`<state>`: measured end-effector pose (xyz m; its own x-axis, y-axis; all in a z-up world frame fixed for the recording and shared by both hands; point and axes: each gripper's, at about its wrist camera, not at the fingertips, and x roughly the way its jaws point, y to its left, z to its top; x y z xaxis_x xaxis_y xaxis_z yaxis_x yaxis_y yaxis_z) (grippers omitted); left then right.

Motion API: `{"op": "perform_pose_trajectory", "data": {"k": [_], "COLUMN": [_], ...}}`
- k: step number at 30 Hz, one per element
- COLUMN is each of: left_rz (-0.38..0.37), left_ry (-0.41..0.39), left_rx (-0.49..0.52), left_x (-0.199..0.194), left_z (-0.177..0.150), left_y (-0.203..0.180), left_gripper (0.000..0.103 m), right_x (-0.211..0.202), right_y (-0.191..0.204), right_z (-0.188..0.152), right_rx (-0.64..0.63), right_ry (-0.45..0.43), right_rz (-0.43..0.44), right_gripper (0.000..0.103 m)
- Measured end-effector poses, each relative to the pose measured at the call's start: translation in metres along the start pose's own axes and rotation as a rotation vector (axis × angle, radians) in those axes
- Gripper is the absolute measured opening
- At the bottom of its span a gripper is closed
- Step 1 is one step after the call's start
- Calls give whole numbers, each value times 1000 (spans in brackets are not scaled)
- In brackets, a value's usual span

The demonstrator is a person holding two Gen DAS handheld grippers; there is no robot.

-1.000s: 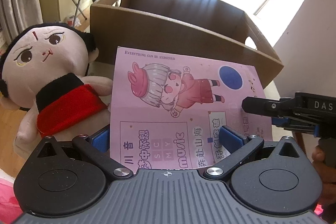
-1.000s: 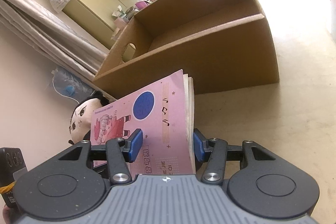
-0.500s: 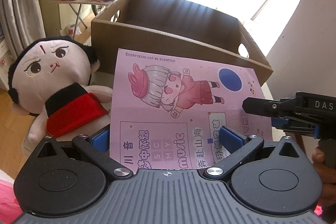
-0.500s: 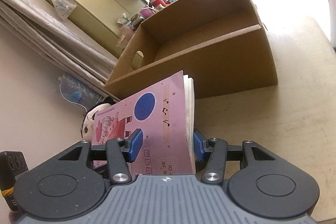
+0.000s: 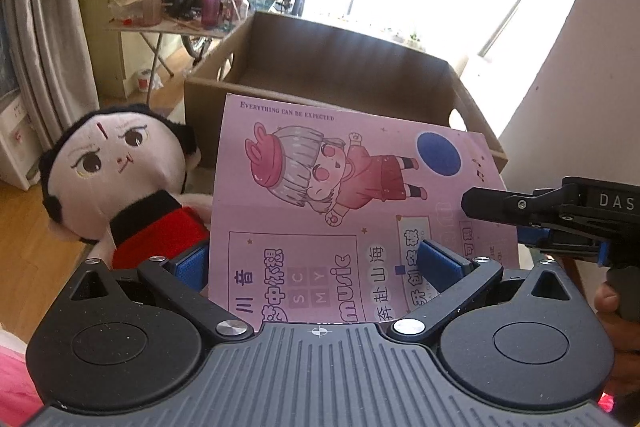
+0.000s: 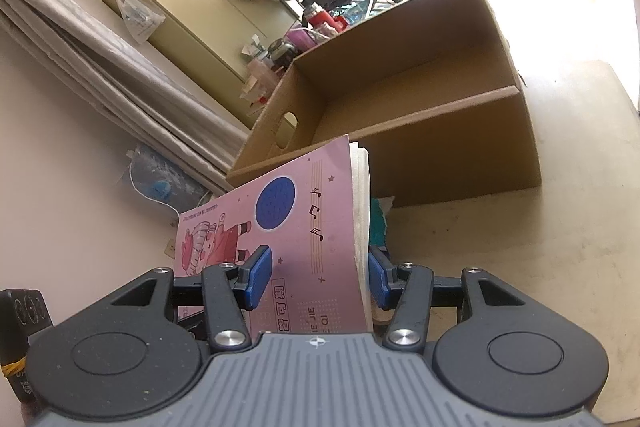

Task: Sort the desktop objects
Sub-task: 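Carry the pink book with the right gripper over the cardboard box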

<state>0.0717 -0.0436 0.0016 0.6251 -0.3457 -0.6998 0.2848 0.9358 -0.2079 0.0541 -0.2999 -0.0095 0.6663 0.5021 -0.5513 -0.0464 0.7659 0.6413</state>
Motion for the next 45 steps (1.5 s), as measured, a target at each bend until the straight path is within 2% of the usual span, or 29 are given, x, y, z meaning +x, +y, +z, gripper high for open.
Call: {"op": "perform_pose_trajectory", "data": {"k": [19,45], "left_rz": [15,-20], "left_ry": [-46,-67], "left_rx": [38,94], "left_x": [-9,14], "left_z": [26,64], "left_y": [-15,-51], "left_gripper": [103,103], "right_x": [-12,-31], "right_y": [5,-15], "right_z": [23,63], "right_rx": [9,55], "right_ry": [-47,-106], "right_rz": [17,-21], "right_gripper": [54,54]}}
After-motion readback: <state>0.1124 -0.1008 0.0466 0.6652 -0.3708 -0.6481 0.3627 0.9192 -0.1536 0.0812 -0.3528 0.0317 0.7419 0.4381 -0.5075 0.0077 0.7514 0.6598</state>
